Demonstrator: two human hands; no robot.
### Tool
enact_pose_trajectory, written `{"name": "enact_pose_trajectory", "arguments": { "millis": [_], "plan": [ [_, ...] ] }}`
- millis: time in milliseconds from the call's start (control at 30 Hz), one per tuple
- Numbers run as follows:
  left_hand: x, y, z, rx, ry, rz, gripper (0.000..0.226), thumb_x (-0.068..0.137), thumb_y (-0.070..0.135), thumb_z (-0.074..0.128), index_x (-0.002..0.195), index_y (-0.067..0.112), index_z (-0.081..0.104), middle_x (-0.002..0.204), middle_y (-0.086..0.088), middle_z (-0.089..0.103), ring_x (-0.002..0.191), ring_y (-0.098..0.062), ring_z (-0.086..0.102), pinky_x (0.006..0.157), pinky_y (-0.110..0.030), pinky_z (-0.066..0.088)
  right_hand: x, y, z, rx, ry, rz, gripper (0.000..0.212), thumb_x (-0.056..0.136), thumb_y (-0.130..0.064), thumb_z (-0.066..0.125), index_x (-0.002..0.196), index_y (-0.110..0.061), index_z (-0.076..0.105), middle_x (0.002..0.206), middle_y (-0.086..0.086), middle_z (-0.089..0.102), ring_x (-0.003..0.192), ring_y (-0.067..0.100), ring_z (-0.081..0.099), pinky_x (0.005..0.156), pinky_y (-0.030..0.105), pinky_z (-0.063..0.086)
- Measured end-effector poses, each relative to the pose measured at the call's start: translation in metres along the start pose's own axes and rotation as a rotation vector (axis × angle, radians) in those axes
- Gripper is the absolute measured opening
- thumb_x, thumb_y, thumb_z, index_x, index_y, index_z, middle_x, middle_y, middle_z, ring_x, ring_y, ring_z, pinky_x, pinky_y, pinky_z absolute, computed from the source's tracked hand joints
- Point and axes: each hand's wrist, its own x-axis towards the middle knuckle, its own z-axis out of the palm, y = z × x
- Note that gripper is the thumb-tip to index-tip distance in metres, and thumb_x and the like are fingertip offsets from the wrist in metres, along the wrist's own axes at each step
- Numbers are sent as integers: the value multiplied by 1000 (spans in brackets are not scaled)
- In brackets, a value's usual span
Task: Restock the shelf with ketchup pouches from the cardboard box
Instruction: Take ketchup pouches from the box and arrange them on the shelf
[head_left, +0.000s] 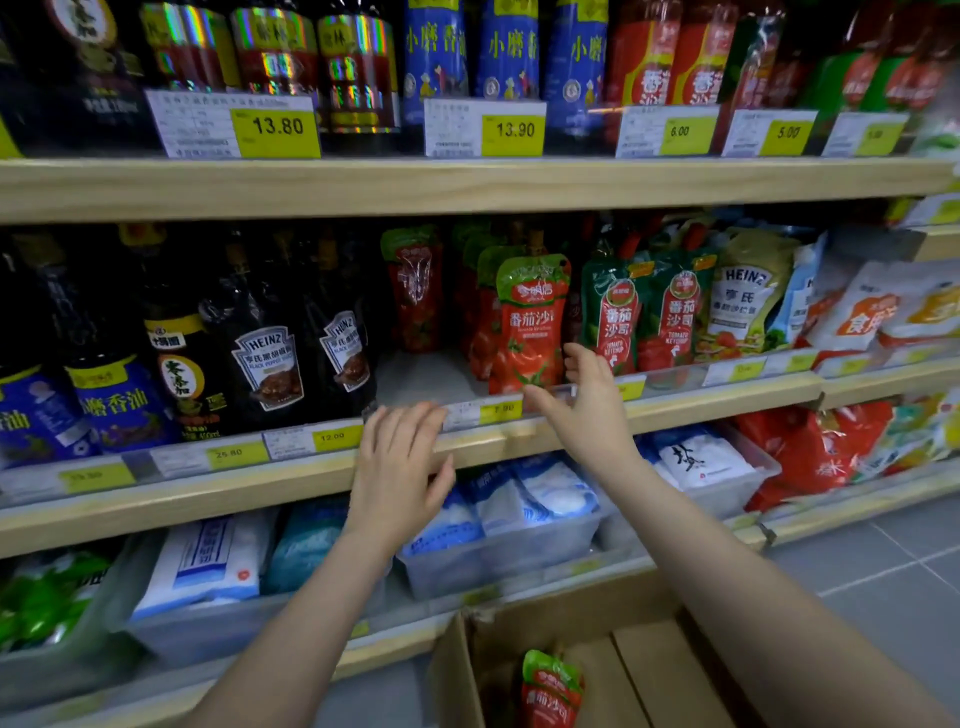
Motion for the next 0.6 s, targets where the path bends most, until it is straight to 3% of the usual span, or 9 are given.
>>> {"name": "enact_pose_trajectory", "arguments": {
  "millis": [100, 200, 333, 467, 600],
  "plan": [
    [-49, 24, 14, -155, -42, 56, 48, 82, 30, 52, 124, 7, 53, 124, -10, 57, 114, -23, 45, 104, -44, 33, -48, 35, -9, -43, -206, 72, 57, 83, -34, 65, 132, -15, 42, 127, 5, 50, 113, 19, 52, 90, 29, 44],
    [-95, 44, 32, -314, -309, 51, 46, 85, 34, 48, 124, 10, 54, 123, -6, 58, 115, -20, 51, 93, -38, 49, -98, 79, -13, -67, -393, 227, 55, 84, -29, 65, 132, -11, 44, 126, 8, 53, 111, 18, 54, 90, 27, 44],
    [-138, 56, 59, -393, -591, -46, 52, 86, 41, 43, 129, 13, 51, 127, -2, 55, 117, -21, 52, 95, -34, 47, -145, 125, -8, -14, -444, 461, 50, 80, -21, 71, 123, -6, 51, 118, 14, 59, 104, 22, 59, 92, 32, 47],
    [-155, 65, 87, -411, -737, -94, 61, 84, 43, 51, 138, 16, 40, 138, 0, 46, 127, -18, 43, 105, -29, 33, -176, 161, 6, -3, -513, 608, 47, 81, -23, 70, 121, -8, 52, 109, 8, 61, 101, 18, 59, 73, 10, 43],
    [-157, 68, 102, -409, -776, -116, 68, 82, 51, 39, 141, 18, 34, 138, 1, 44, 127, -18, 39, 106, -32, 33, -196, 191, 28, 12, -579, 726, 46, 83, -22, 67, 124, -7, 50, 114, 12, 60, 102, 20, 59, 82, 22, 44]
  ]
}}
